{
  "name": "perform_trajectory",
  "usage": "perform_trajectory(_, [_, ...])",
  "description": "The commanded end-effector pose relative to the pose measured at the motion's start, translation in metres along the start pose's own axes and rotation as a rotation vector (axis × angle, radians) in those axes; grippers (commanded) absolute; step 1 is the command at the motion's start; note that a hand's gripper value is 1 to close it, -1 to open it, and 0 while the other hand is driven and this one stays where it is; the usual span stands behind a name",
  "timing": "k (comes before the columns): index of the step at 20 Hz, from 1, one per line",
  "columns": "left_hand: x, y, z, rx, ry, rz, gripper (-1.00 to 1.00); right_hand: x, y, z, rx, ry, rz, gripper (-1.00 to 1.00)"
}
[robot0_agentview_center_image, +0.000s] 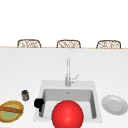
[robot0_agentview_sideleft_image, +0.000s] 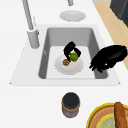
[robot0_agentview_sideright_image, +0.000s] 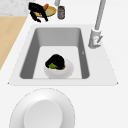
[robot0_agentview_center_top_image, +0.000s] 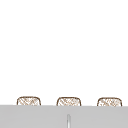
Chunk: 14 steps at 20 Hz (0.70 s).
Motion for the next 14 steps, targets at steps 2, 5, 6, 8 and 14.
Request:
perform_trajectory(2, [0.000,0.000,0.000,0.000,0.000,0.000,0.00,0.003,-0.002,0.005,-0.011,-0.002,0.009,-1.00])
perform_trajectory(5, [0.000,0.000,0.000,0.000,0.000,0.000,0.00,0.005,-0.021,0.017,0.081,-0.001,0.001,-1.00])
perform_trajectory(6, [0.000,0.000,0.000,0.000,0.000,0.000,0.00,0.006,-0.025,0.022,0.109,-0.003,0.003,-1.00])
perform_trajectory(8, [0.000,0.000,0.000,0.000,0.000,0.000,0.00,0.005,-0.034,0.029,0.142,-0.003,0.002,-1.00])
perform_trajectory(14, [0.000,0.000,0.000,0.000,0.000,0.000,0.00,0.007,-0.055,0.044,0.157,-0.019,0.016,-1.00])
